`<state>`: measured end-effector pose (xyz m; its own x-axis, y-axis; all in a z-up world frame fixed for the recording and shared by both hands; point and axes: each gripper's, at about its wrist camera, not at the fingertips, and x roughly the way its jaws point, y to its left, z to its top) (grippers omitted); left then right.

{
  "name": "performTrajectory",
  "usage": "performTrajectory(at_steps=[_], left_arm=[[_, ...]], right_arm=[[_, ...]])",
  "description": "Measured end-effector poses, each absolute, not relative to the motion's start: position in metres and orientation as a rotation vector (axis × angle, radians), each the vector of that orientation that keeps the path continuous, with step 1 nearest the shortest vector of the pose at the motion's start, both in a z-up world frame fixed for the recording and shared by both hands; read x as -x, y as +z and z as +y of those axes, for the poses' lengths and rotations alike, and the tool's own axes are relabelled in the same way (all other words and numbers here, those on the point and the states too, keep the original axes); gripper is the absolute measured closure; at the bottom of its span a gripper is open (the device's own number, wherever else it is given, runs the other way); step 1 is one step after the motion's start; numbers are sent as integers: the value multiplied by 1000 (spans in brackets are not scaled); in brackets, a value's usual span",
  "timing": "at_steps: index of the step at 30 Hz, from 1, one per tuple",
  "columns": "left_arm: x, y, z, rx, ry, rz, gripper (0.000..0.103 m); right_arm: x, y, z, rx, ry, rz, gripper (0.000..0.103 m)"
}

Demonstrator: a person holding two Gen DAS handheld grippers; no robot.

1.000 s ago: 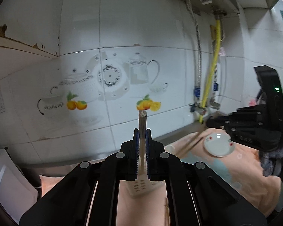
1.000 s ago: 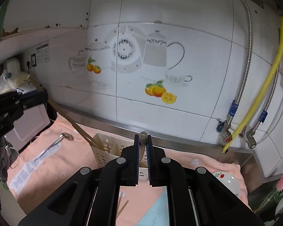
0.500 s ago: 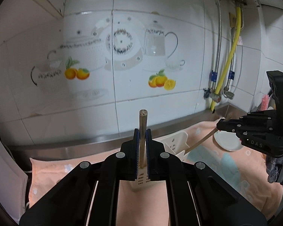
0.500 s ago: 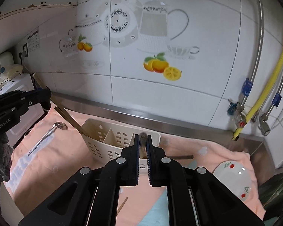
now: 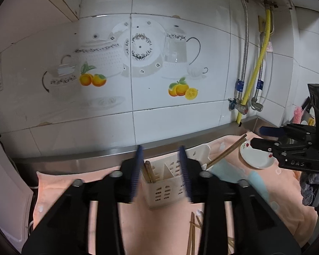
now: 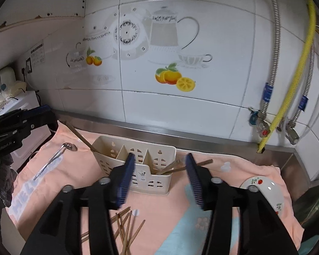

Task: Organize utensils
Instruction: 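Open the left tool over the holder while the right tool opens to drop its chopstick, then move both open tools back down over the chopstick pile on the towel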

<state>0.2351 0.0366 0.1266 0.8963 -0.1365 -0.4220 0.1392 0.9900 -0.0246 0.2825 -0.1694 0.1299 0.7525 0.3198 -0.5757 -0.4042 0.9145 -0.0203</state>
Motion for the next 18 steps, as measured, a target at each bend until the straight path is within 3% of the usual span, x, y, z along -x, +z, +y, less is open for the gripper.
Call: performTrajectory(at_steps=[1, 3, 6, 8, 13, 18], left_arm=[[-230, 127, 36, -6, -139, 431, 48], [-219, 125, 36, -8, -141, 420, 46], [-204, 118, 35, -10, -147, 423, 31], [-192, 110, 34, -21, -157, 426, 30], [-172, 85, 34, -10, -157, 460, 14], [-155, 53, 41, 4, -141, 514, 10]], right_arm=[[-277, 130, -172, 140, 395, 592, 39], [-265, 130, -178, 130, 393, 579, 32], [-248, 123, -185, 110, 402, 583, 27], [-236, 116, -189, 101, 401, 584, 18], [-210, 94, -195, 91, 411, 607, 13], [-179, 63, -201, 68, 410, 634, 11]])
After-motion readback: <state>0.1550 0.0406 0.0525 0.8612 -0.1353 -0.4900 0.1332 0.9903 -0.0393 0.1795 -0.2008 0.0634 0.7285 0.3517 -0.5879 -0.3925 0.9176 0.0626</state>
